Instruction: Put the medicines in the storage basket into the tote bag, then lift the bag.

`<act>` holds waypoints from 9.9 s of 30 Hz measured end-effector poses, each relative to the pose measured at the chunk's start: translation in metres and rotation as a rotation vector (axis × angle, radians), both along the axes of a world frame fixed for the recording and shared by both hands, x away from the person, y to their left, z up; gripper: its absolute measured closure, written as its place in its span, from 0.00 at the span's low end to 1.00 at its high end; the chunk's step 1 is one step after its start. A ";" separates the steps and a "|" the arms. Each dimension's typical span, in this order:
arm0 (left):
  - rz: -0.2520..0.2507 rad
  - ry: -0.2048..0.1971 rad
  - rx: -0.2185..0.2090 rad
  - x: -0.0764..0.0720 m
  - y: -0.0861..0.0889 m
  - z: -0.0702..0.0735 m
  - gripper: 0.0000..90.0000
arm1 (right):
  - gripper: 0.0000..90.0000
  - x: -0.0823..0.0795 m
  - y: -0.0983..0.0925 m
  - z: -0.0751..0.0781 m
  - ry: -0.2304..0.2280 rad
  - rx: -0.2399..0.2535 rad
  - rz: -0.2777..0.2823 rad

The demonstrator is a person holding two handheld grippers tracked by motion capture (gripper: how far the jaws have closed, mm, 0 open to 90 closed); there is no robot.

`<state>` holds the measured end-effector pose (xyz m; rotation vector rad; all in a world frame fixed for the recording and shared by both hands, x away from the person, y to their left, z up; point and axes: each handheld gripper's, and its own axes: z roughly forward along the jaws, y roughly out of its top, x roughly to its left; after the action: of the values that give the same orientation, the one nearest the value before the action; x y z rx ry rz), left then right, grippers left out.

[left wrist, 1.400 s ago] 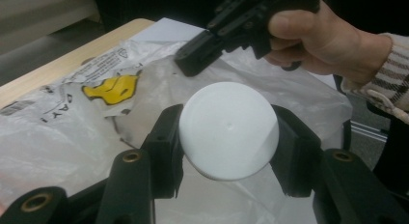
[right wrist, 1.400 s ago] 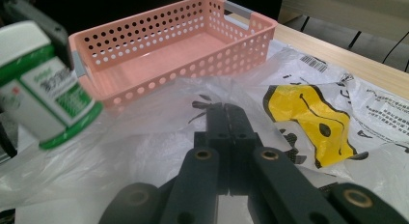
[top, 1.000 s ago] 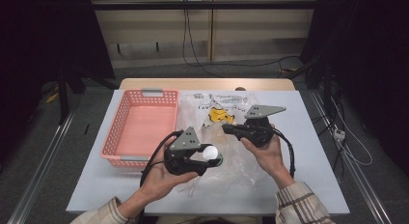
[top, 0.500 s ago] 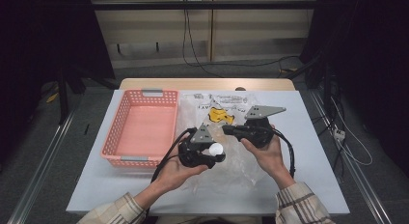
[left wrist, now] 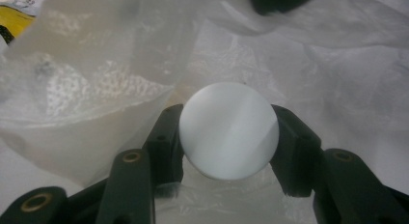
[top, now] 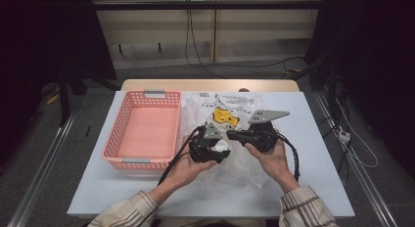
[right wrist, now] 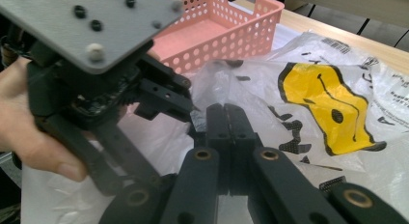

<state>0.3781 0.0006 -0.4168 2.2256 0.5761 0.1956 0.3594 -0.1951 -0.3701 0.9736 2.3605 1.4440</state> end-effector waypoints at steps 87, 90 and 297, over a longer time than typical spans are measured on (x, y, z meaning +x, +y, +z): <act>0.064 -0.061 -0.149 -0.070 0.117 0.022 0.26 | 1.00 -0.017 -0.011 -0.029 0.060 -0.098 -0.016; 0.064 -0.066 -0.133 -0.075 0.119 0.019 0.25 | 1.00 -0.018 -0.013 -0.030 0.065 -0.091 -0.016; 0.302 -0.151 -0.354 0.075 0.124 0.151 0.53 | 0.43 0.069 -0.110 0.078 -0.121 0.014 -0.442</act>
<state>0.4532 0.1248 -0.2661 1.7601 0.7963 0.3819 0.4282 -0.3056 -0.2922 1.2723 1.8951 1.3030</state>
